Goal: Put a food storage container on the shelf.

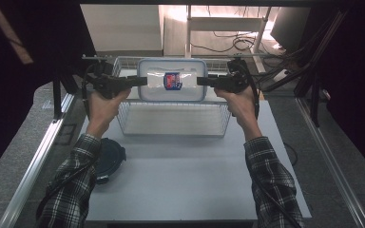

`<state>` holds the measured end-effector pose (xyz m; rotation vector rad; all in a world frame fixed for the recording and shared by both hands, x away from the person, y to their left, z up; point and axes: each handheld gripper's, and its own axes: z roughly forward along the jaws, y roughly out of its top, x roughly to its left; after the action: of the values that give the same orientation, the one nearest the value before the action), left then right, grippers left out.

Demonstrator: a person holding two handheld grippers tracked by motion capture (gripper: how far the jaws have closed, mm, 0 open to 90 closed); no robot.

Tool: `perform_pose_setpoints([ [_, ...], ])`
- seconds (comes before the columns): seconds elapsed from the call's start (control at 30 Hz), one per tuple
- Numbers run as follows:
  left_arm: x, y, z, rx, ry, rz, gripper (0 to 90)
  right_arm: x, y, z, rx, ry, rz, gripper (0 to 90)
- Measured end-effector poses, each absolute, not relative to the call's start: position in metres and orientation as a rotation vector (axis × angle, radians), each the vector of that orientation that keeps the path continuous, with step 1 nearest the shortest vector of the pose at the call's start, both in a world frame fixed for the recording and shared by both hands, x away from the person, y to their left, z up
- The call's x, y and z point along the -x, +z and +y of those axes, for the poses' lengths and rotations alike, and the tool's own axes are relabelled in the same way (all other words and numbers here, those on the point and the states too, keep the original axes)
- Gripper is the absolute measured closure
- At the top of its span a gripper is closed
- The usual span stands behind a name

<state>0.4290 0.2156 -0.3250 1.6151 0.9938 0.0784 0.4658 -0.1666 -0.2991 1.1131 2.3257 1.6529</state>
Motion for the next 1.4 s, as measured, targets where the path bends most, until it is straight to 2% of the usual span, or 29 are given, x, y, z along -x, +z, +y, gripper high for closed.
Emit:
perform_pose_setpoints([
  [0.03,-0.429,-0.325,0.216,-1.615,0.078,0.994,43.2,-0.466,-0.299,-0.167,-1.113,1.653,2.326,47.8],
  [0.4,-0.433,-0.329,0.215,-1.592,0.068,0.965,35.9,-0.47,-0.3,-0.164,-1.104,1.633,2.311,45.1],
  [0.57,-0.433,-0.331,0.214,-1.592,0.077,0.967,35.5,-0.469,-0.3,-0.162,-1.092,1.613,2.304,44.4],
  [0.77,-0.435,-0.333,0.204,-1.69,0.159,0.996,34.5,-0.467,-0.302,-0.16,-1.082,1.59,2.307,42.5],
  [1.03,-0.436,-0.333,0.205,-1.687,0.141,1.001,34.8,-0.469,-0.303,-0.16,-1.09,1.592,2.291,40.4],
  [1.17,-0.44,-0.338,0.206,-1.678,0.091,1.024,27.2,-0.468,-0.307,-0.154,-1.072,1.489,2.292,39.1],
  [1.33,-0.442,-0.338,0.208,-1.665,0.072,1.036,26.6,-0.469,-0.307,-0.155,-1.095,1.508,2.271,43.9],
  [1.4,-0.439,-0.335,0.208,-1.658,0.141,1.053,25.9,-0.468,-0.306,-0.155,-1.094,1.503,2.259,45.2],
])
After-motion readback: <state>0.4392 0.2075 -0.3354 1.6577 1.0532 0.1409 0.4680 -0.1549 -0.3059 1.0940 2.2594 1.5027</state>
